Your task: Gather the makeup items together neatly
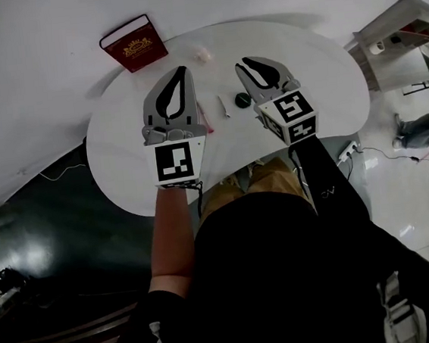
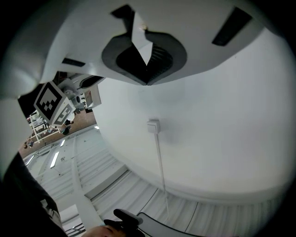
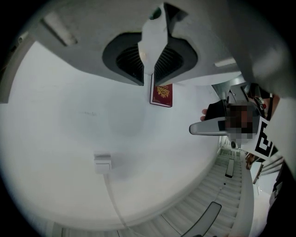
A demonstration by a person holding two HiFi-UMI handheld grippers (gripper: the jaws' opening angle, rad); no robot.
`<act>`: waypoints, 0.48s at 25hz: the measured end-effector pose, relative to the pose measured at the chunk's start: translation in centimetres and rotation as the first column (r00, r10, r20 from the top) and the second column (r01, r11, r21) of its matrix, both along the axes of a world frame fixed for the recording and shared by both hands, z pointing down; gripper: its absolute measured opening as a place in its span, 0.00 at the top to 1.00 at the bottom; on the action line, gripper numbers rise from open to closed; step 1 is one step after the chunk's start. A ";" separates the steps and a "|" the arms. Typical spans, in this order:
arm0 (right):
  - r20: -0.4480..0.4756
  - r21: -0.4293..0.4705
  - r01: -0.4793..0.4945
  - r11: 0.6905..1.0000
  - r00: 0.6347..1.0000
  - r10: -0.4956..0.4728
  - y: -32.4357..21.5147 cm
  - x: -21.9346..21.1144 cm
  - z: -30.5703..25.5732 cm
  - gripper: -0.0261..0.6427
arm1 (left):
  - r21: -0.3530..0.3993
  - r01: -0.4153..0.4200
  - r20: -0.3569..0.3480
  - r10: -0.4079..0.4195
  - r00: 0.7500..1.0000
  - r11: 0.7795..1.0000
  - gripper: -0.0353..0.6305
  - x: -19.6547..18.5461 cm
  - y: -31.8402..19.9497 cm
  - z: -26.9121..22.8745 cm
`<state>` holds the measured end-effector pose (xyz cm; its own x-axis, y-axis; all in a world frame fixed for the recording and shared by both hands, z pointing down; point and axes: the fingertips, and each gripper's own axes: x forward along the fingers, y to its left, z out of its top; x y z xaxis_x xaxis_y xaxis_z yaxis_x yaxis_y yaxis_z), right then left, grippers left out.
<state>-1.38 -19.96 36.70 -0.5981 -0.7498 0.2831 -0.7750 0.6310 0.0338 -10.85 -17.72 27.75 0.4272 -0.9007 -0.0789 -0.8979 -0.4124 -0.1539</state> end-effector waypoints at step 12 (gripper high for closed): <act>-0.119 -0.226 0.091 0.970 0.986 -0.120 -7.4 -1.9 9.1 0.78 | -0.018 0.116 0.063 -0.114 0.991 0.993 0.94 -1.6 -3.9 0.9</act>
<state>-3.28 -27.41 45.76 -0.6173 -0.5951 0.5145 -0.7017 0.7123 -0.0180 -12.40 -21.58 28.67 0.3241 -0.9454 -0.0351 -0.9286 -0.3108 -0.2028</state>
